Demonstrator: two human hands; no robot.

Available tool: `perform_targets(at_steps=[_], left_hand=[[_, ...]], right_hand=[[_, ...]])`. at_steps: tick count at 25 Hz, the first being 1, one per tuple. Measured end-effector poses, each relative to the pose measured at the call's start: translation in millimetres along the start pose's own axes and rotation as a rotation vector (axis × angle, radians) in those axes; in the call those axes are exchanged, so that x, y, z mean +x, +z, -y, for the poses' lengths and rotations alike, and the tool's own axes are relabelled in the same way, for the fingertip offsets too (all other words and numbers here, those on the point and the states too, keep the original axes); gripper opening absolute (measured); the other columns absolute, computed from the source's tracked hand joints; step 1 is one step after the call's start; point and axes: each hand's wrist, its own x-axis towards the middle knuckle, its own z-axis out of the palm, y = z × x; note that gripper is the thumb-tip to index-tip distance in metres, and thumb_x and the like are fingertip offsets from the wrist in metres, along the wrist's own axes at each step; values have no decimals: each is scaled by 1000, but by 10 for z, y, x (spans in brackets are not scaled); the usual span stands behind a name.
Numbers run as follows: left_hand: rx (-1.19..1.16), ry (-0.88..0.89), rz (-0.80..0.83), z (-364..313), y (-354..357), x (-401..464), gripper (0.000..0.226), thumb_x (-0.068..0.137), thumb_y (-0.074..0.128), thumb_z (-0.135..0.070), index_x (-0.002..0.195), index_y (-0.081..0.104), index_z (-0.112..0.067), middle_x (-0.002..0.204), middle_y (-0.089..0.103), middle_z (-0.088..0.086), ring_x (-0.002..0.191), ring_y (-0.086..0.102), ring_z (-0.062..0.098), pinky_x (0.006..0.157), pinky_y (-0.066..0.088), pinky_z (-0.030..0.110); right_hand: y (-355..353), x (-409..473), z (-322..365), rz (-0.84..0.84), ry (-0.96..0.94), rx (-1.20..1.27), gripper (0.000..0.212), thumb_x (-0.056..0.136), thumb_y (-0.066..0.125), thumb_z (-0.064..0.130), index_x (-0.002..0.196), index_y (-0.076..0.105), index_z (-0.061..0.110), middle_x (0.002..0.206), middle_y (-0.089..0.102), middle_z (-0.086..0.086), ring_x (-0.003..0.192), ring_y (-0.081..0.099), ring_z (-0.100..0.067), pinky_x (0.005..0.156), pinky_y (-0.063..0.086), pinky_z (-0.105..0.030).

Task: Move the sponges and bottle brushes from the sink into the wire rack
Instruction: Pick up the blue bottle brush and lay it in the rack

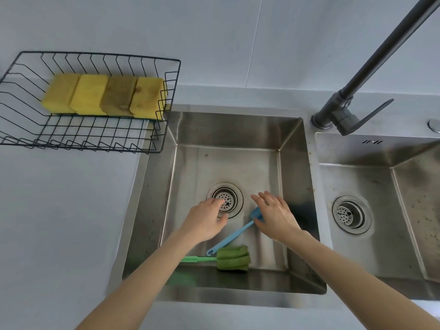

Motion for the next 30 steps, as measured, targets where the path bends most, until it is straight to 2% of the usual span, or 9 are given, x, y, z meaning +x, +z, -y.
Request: perform_targets(at_steps=[6,10,14,22,30], left_hand=[[-115,-61,128,76,358,226,44,93,39,-26,135,37,-11,139,47,8,124,48,23,104,41,38],[-149,-90,191,46,564,335,42,92,41,-25,131,42,-9,131,53,12,116,53,28,97,45,38],[-149,-121,233,24,745,382,37,92,41,-24,124,48,-8,123,56,16,107,55,31,91,47,41],[-125,-135,227,62,811,431,39,91,42,-22,129,45,-11,125,53,13,109,54,29,94,46,39],[-145,-123,168,211,613,356,31,90,46,-21,119,55,-14,119,62,9,105,58,25,92,49,41]], right_hand=[[263,101,-131,111,17,-70,60,92,47,22,145,19,18,155,20,-9,146,10,-23,119,1,-40],[375,180,-183,97,-13,-121,58,92,45,15,144,22,17,157,14,-8,146,2,-24,119,-2,-43],[432,235,-211,60,-16,-110,52,92,42,8,142,29,17,155,20,-6,146,3,-26,118,-2,-45],[489,245,-211,-7,28,-54,44,92,43,6,135,37,14,147,33,-10,144,13,-25,119,2,-43],[457,115,-180,-50,81,9,45,90,47,9,133,38,19,143,36,-5,141,20,-23,118,7,-39]])
